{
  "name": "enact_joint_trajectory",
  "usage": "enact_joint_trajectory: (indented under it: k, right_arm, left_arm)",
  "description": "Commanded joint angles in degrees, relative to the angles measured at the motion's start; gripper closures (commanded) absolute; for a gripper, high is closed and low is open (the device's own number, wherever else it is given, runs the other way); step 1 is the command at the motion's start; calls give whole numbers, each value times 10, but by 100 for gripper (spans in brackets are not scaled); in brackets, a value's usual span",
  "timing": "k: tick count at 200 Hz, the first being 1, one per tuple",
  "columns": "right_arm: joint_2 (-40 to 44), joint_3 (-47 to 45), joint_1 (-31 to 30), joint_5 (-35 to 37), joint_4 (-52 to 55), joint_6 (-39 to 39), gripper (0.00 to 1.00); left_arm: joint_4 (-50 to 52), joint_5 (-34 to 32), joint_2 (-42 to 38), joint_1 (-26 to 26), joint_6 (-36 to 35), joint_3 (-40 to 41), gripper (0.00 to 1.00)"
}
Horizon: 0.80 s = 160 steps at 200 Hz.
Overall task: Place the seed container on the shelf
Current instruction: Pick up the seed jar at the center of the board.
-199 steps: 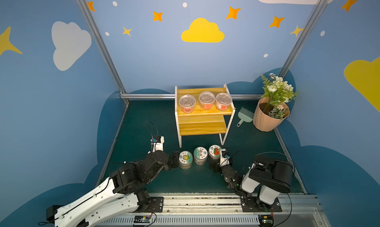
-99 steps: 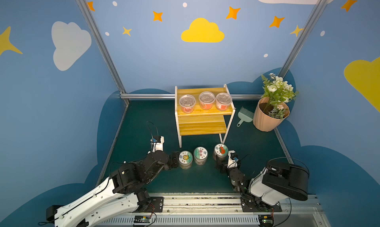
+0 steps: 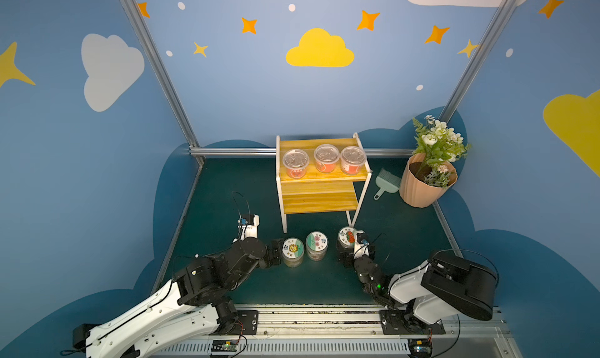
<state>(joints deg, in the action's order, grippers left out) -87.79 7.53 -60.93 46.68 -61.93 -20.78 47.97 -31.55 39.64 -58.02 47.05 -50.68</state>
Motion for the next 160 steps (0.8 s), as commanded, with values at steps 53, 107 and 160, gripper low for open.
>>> enact_joint_trajectory:
  k: [53, 107, 160]
  right_arm:
    - [-164, 7, 12, -4, -188, 5, 2]
    - [-177, 23, 26, -4, -188, 19, 2]
    - [-213, 46, 48, -16, -188, 9, 2]
  left_arm:
    - [13, -8, -3, -1, -16, -19, 0]
    - [29, -16, 0, -1, -24, -32, 0]
    - [43, -26, -15, 0, -22, -30, 0]
